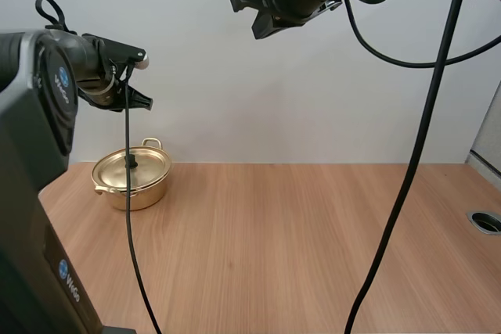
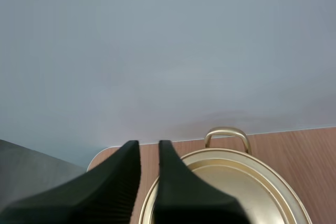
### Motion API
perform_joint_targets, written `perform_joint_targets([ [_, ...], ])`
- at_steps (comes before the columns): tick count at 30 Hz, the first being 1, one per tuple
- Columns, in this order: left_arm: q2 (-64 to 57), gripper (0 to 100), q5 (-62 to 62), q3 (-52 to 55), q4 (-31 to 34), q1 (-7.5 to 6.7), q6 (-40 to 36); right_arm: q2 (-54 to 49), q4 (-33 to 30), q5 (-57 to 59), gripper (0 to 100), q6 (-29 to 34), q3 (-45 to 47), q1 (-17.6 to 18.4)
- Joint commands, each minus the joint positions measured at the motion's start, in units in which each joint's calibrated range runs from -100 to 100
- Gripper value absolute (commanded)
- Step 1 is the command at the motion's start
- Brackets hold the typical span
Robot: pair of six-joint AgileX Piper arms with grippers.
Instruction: Open the pot, put the car inside, and close it
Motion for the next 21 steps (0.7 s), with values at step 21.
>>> perform_joint_targets([
  [21,-18.4,0,-18.9,3.7,-2.7,-0.01,-0.7,-1.5,-8.6,-54.4,0,13.2,46.0,-11.6],
])
